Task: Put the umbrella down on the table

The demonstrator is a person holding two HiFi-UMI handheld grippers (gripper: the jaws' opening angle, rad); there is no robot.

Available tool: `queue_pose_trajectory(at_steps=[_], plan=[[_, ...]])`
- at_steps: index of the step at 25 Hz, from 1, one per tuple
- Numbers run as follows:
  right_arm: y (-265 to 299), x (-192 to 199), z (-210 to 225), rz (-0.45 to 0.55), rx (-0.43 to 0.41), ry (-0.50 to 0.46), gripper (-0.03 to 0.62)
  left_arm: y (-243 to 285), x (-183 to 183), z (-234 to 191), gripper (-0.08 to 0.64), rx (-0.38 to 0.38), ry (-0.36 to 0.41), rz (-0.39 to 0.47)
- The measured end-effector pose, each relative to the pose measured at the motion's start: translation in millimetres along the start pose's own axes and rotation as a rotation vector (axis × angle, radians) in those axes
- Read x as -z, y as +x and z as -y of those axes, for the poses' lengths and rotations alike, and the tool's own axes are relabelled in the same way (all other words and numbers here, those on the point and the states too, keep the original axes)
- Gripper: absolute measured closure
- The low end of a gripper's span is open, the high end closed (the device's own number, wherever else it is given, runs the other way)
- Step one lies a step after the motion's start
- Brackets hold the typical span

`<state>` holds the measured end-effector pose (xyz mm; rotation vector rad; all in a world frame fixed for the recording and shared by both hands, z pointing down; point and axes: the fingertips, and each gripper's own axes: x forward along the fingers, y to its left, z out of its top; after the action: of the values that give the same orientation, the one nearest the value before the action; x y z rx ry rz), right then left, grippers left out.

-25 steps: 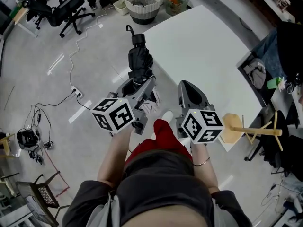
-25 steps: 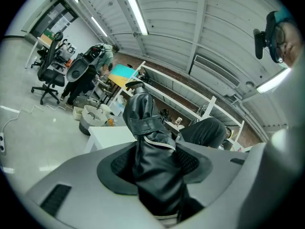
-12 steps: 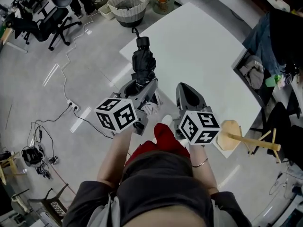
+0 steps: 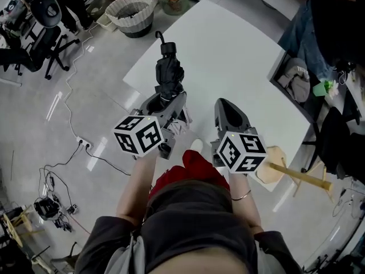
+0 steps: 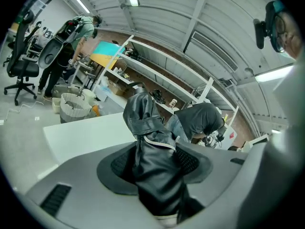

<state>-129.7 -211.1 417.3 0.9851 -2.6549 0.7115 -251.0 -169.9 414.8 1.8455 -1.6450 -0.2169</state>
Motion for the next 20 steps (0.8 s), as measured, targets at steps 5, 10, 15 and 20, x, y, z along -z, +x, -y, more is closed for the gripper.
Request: queue_pose_trajectory(at_steps=[5,10,15,20], plan=[[4,-7,26,0.007,0.046,0.022,0.574,36,-5,9,0.345,0.040,0.033,-0.032],[5,-5,37,0.006,0.098,0.046,0.574,61,1,8,0.345,0.086,0.049,-0.104],[4,-7,56,0.014,0.162,0.089,0.574,89,18,12,0.345,0.131,0.065,-0.203],[8,-2,69,0.023,0.230,0.137,0.574,113,37,16,0.345,0.193,0.122,-0.316]])
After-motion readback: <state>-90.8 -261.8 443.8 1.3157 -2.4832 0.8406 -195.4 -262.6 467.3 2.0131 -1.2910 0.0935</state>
